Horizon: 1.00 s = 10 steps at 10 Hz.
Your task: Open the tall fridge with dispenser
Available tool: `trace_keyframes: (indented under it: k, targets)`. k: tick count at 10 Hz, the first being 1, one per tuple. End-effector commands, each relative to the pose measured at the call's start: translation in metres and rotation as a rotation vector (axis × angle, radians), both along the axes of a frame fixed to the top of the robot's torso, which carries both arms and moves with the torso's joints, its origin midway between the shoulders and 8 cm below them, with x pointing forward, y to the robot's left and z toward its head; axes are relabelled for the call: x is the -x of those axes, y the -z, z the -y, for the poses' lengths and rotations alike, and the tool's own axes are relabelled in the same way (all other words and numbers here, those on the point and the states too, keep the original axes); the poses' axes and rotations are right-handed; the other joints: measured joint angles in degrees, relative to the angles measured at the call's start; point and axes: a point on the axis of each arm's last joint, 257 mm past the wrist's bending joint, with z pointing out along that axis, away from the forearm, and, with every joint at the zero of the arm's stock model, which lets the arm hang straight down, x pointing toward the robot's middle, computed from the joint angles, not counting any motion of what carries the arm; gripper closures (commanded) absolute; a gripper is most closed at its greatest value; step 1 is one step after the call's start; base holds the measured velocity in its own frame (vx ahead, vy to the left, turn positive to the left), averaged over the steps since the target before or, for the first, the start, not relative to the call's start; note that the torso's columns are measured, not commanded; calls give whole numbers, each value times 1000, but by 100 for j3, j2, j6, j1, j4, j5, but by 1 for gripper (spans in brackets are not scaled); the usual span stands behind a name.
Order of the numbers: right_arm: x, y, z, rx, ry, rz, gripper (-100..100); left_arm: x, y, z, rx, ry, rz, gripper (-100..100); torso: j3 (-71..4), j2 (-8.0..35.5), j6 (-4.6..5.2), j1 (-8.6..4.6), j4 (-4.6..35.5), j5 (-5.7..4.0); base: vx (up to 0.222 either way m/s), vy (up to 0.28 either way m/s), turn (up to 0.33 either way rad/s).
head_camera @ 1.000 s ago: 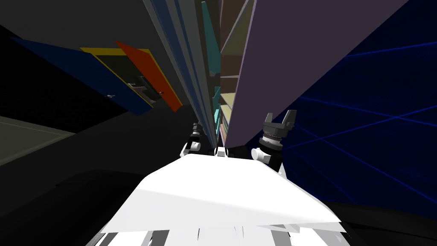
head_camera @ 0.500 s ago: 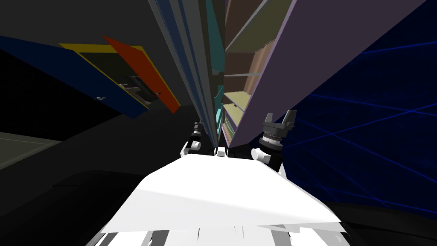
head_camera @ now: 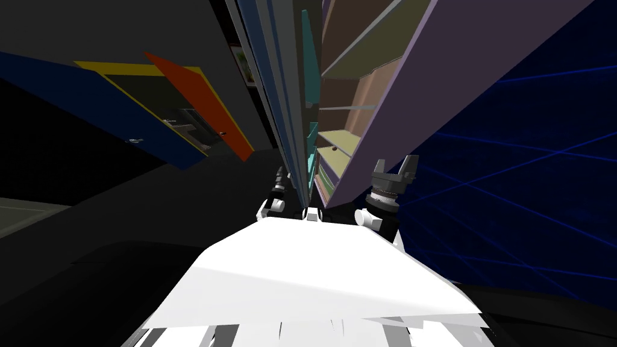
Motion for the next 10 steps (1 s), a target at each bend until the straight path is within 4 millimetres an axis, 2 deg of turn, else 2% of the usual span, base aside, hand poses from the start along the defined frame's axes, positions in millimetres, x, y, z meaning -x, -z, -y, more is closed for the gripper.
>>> trace_keyframes:
  k: [1, 5, 8, 9, 10]
  targets:
    - [0, 0, 0, 0, 0, 0, 0, -1, 15, 7, 11, 12, -17, -100, 9, 16, -10, 13, 10, 0, 1, 42, -53]
    - [0, 0, 0, 0, 0, 0, 0, -3, 35, 17, 26, 27, -36, -100, -16, -30, 2, 35, -14, 14, 3, 63, -61]
    - [0, 0, 0, 0, 0, 0, 0, -5, 14, 13, 25, 27, -13, -100, -18, -34, 10, 4, 2, 0, 40, 3, 45]
    - [0, 0, 0, 0, 0, 0, 0, -2, 23, 12, 22, 20, -25, -100, -27, -51, 37, -7, 12, -5, 18, 7, 61]
    - [0, 0, 0, 0, 0, 0, 0, -3, 26, 16, 26, 25, -13, 100, -22, -39, 37, -4, 3, 0, -68, 11, -96]
